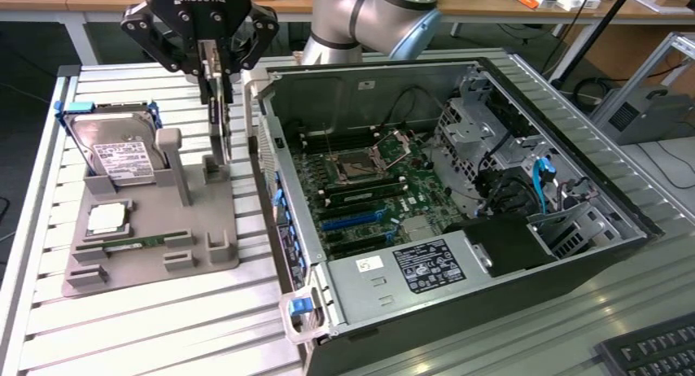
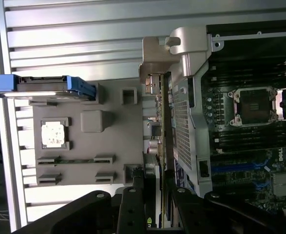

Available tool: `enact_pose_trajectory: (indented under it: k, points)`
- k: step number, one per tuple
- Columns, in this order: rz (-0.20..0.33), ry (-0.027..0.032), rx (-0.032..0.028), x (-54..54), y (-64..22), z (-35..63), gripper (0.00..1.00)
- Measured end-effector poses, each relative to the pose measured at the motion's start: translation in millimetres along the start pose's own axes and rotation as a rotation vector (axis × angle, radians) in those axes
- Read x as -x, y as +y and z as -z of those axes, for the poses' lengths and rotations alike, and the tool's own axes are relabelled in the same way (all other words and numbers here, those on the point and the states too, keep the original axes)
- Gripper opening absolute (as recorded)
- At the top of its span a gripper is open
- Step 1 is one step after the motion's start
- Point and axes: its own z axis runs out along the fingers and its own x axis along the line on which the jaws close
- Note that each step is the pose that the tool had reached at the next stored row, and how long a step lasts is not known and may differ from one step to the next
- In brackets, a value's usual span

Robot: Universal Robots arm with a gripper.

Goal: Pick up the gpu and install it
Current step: 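Pick up the gpu and move the gpu toward the slot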

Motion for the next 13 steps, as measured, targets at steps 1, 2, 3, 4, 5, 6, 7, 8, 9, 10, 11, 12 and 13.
enact_pose_trajectory:
  k: [1, 2, 3, 4, 5, 6, 7, 8, 9, 10, 11, 12, 13]
  points:
    - [0.000, 0.0000, -0.0008, 2.1, 0.2, 0.0, 0.27]
    - [0.000, 0.0000, -0.0011, 3.4, 0.2, -0.1, 0.27]
    - [0.000, -0.0001, -0.0014, 4.5, 0.3, -0.1, 0.27]
    - [0.000, -0.0001, -0.0018, 5.9, 0.4, -0.1, 0.27]
    - [0.000, -0.0001, -0.0021, 6.7, 0.5, -0.1, 0.27]
    - [0.000, -0.0001, -0.0022, 7.5, 0.5, -0.2, 0.27]
    - [0.000, -0.0002, -0.0023, 8.3, 0.6, -0.2, 0.27]
    - [0.000, -0.0002, -0.0024, 9.2, 0.6, -0.2, 0.27]
    - [0.000, -0.0002, -0.0026, 10.0, 0.7, -0.3, 0.27]
    - [0.000, -0.0002, -0.0028, 10.9, 0.8, -0.3, 0.27]
    - [0.000, -0.0002, -0.0029, 11.8, 0.8, -0.3, 0.27]
    - [0.000, -0.0002, -0.0031, 12.7, 0.9, -0.3, 0.27]
    - [0.000, -0.0002, -0.0034, 14.2, 1.0, -0.4, 0.27]
